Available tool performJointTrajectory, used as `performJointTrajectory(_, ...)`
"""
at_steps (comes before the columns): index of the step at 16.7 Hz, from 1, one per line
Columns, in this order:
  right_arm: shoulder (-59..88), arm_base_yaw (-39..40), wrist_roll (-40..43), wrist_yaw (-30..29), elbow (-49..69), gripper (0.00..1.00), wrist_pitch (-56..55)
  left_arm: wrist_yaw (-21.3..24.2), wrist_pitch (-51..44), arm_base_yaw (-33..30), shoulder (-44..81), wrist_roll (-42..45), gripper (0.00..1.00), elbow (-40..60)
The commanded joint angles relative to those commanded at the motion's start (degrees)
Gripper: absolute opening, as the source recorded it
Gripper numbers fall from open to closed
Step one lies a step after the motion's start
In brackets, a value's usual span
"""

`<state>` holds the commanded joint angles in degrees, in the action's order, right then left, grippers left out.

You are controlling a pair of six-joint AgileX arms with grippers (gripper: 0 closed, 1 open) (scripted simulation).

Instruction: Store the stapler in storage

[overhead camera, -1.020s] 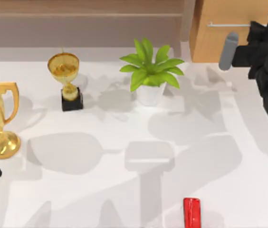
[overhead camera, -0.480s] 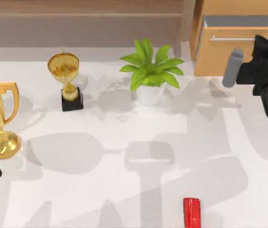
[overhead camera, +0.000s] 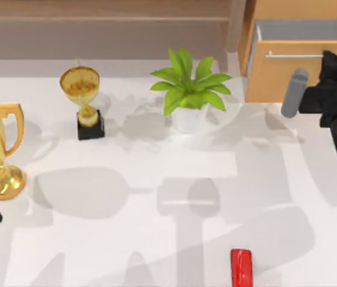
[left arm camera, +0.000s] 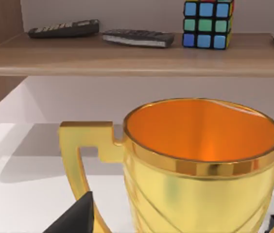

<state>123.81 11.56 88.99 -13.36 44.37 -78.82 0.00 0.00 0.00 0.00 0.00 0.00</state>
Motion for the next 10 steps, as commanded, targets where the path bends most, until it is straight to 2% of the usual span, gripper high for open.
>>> performJointTrajectory(10,-5.7,2.8,-0.1,-2.8,-14.9,0.0,-9.1,0.0,0.0,0.0,0.0,0.0,1.0,0.0)
